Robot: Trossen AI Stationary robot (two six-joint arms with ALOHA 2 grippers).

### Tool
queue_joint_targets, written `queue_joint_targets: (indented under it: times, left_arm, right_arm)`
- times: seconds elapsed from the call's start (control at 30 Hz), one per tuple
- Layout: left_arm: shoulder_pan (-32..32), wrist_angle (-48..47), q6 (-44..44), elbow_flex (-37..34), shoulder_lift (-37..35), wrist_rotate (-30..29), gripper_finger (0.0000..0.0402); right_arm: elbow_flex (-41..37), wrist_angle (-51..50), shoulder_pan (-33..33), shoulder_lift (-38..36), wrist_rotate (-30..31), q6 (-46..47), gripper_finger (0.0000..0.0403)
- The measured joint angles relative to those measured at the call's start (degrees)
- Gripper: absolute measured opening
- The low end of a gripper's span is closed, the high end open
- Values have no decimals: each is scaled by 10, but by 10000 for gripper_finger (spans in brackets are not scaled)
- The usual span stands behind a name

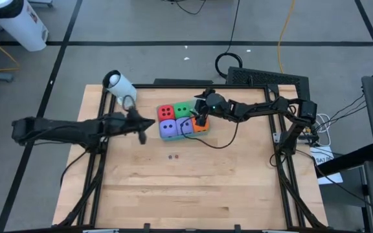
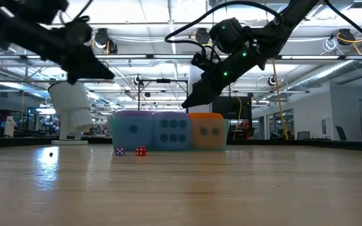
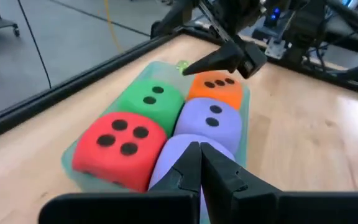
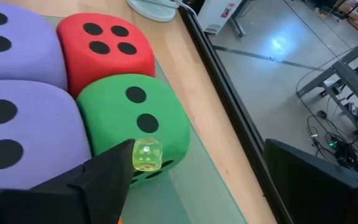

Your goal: Pick & Place Dice

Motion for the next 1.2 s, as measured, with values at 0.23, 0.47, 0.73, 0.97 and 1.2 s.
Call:
queue_joint_targets:
  times: [0.23, 0.47, 0.73, 0.97, 1.2]
  left_arm:
    - [49, 86, 62, 109, 184, 32, 3]
    - [114, 90, 85, 242, 339, 190, 2]
    - [152, 48, 99, 359, 496, 268, 3]
    - [167, 29, 106, 410, 581, 289, 9]
    - [183, 30, 113, 416, 586, 290, 9]
  right_arm:
    - [-1, 0, 2, 0, -1, 0, 341]
    - [-1, 0, 3, 0, -1, 0, 341]
    - [-1, 1, 7, 0, -1, -19, 341]
    - [-2, -5, 7, 0, 0, -30, 341]
    - [-1, -4, 1, 0, 1, -29, 341]
